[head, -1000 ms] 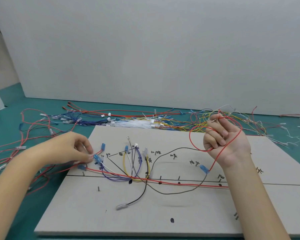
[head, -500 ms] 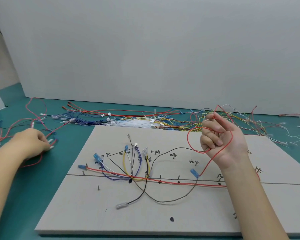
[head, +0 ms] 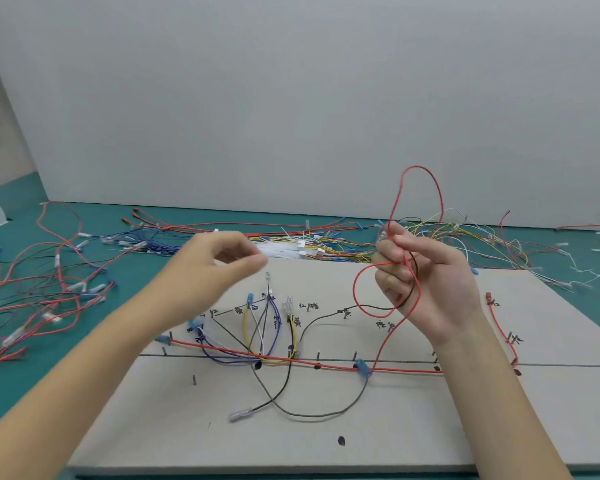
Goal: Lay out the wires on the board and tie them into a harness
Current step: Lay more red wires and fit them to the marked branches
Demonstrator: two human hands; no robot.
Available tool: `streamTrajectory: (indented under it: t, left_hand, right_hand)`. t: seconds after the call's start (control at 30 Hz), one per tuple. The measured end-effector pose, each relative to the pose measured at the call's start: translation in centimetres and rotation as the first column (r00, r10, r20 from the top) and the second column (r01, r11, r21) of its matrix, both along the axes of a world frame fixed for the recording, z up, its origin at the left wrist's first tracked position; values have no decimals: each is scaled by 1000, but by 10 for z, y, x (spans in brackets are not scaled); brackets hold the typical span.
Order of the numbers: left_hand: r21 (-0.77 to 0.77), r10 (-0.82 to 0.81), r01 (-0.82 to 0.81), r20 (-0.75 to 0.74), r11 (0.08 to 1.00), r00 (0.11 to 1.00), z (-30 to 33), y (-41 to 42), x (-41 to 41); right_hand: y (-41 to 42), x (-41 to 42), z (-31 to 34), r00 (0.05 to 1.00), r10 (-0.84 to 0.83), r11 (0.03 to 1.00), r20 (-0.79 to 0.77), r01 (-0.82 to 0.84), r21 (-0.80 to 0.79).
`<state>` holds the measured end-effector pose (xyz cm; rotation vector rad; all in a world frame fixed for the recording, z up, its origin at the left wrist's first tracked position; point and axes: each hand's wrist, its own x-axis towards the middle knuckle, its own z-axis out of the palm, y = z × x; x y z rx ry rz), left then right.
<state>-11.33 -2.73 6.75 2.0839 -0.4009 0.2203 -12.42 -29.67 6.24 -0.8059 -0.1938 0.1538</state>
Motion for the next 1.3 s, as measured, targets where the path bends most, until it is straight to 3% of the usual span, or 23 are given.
streamTrajectory:
  t: [0.2, 0.3, 0.57, 0.77, 0.9, 1.03, 1.3]
  left_hand:
    - [-185, -325, 302, -111, 935, 939, 4, -45, -24]
    - [-135, -361, 341, -169, 930, 917, -4, -56, -22]
    - [-141, -349, 323, -240, 936, 906, -27, -59, -16]
    - [41, -385, 404, -229, 914, 894, -37, -68, -23]
    - [79, -340, 364, -220, 928, 914, -41, -79, -20]
    - [99, -403, 446, -289, 890, 868, -46, -95, -17]
    - [287, -440, 491, -225, 823, 869, -51, -110, -20]
  right_hand:
    - [7, 1, 0, 995, -92, 991, 44, 96, -88]
    - [8, 0, 0, 992, -113, 986, 63, 120, -118]
    - [5, 3, 4, 979, -203, 961, 5, 198, 194]
    - [1, 5, 3, 980, -196, 907, -29, 192, 375]
    - [4, 4, 3, 980, -197, 900, -30, 193, 391]
    - [6, 3, 3, 981, -187, 895, -42, 188, 404]
    - [3, 2, 4, 986, -161, 874, -47, 164, 456]
